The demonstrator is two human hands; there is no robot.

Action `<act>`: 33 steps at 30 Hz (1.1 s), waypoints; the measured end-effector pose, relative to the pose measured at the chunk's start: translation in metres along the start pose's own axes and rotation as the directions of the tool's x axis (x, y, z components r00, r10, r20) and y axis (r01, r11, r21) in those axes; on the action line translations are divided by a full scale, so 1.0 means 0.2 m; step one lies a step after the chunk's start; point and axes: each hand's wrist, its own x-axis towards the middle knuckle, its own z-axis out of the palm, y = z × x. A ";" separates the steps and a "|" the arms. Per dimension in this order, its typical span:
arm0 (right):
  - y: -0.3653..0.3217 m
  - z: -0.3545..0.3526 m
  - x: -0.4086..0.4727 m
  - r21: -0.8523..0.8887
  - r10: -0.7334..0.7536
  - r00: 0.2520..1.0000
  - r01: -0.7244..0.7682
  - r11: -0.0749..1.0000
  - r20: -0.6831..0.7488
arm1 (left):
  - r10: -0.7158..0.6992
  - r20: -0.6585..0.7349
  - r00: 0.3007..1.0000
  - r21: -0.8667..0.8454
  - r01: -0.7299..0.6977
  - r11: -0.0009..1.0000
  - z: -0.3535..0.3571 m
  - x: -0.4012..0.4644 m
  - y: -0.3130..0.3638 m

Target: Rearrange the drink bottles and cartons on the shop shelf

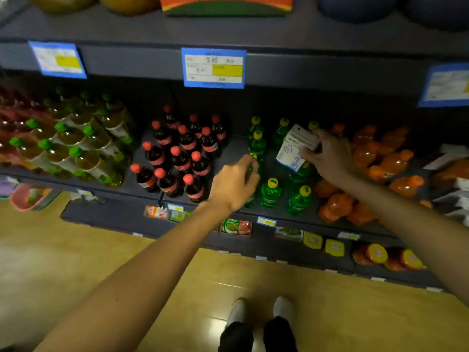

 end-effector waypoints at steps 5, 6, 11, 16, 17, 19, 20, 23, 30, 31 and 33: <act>-0.02 -0.21 -0.22 0.101 0.068 0.984 -0.052 0.994 -0.162 | 0.134 0.084 0.987 0.017 -0.136 0.991 0.03 0.03 0.17; -0.01 -0.26 -0.27 0.126 0.094 0.979 -0.071 0.989 -0.182 | 0.157 0.097 0.983 0.017 -0.160 0.987 0.04 0.03 0.21; 0.09 -0.46 -0.60 0.132 0.224 0.936 -0.195 0.972 -0.273 | 0.284 0.191 0.939 -0.047 -0.281 0.959 0.22 0.01 0.42; 0.34 -0.62 -0.95 0.124 0.342 0.879 -0.319 0.940 -0.331 | 0.398 0.290 0.870 -0.059 -0.399 0.915 0.49 -0.08 0.67; 0.40 -0.65 -1.02 0.123 0.365 0.868 -0.344 0.931 -0.336 | 0.414 0.307 0.857 -0.065 -0.415 0.908 0.55 -0.10 0.73; 0.54 -0.72 -1.15 0.127 0.406 0.845 -0.386 0.914 -0.349 | 0.450 0.324 0.832 -0.085 -0.448 0.890 0.67 -0.13 0.87; 0.61 -0.76 -1.21 0.132 0.426 0.832 -0.407 0.904 -0.354 | 0.466 0.329 0.821 -0.093 -0.463 0.882 0.73 -0.15 0.95; 0.81 -0.88 -1.42 0.135 0.462 0.808 -0.445 0.885 -0.365 | 0.491 0.369 0.789 -0.112 -0.486 0.867 0.93 -0.20 1.18; 1.22 -1.18 -1.85 0.079 0.483 0.809 -0.487 0.870 -0.336 | 0.476 0.441 0.761 -0.149 -0.461 0.875 1.40 -0.39 1.61; 1.26 -1.21 -1.89 0.070 0.479 0.811 -0.486 0.871 -0.335 | 0.483 0.444 0.755 -0.156 -0.466 0.871 1.44 -0.41 1.63; 1.34 -1.27 -1.94 0.063 0.485 0.806 -0.494 0.867 -0.339 | 0.490 0.444 0.750 -0.163 -0.470 0.867 1.53 -0.42 1.69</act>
